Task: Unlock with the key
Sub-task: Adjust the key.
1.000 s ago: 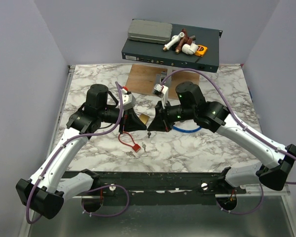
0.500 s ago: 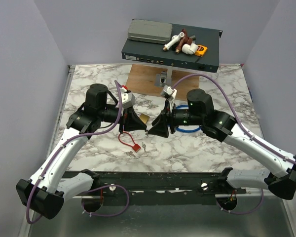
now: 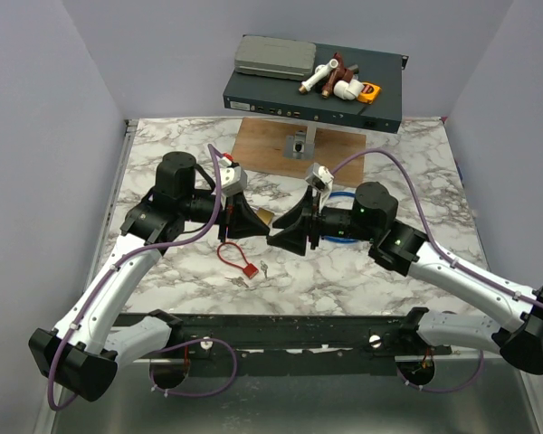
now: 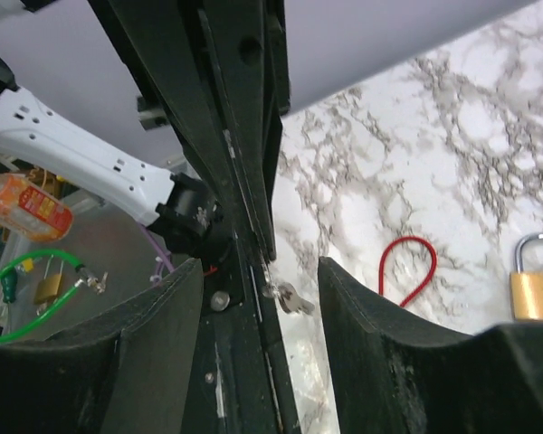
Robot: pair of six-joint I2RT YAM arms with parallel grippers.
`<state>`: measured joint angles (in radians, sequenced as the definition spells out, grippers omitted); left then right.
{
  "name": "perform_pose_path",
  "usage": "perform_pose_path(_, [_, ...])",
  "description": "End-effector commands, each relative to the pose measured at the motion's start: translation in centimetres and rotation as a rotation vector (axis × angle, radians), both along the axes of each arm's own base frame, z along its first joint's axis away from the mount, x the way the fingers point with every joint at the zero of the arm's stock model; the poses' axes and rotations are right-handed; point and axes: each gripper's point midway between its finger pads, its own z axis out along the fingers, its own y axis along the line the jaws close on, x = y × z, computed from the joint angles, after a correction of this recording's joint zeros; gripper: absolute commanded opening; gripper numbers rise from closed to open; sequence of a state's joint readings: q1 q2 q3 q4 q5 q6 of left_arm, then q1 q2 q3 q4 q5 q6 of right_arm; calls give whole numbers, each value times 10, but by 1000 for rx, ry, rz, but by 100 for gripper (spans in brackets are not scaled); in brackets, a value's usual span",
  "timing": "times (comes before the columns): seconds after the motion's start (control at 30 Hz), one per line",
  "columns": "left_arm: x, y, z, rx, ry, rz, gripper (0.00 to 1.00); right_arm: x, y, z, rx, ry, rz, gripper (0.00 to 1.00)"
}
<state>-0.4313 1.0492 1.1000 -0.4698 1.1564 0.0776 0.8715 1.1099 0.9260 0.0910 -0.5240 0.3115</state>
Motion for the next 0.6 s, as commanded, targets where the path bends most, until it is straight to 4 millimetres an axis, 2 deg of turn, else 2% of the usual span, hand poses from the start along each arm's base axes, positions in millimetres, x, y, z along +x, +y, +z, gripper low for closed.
perform_pose_path(0.0, [-2, 1, 15, -30, -32, -10, 0, -4, 10, 16, 78, -31, 56, 56])
perform_pose_path(0.2, [-3, 1, 17, -33, -31, -8, 0, -10, 17, 4, 76, 7, 109, 52])
perform_pose_path(0.4, [-4, 1, 18, -37, -27, -10, 0, -11, 14, -2, 74, 15, 106, 50])
perform_pose_path(0.57, [-5, 1, 19, -39, -29, -9, 0, -12, 13, -4, 77, 30, 115, 42])
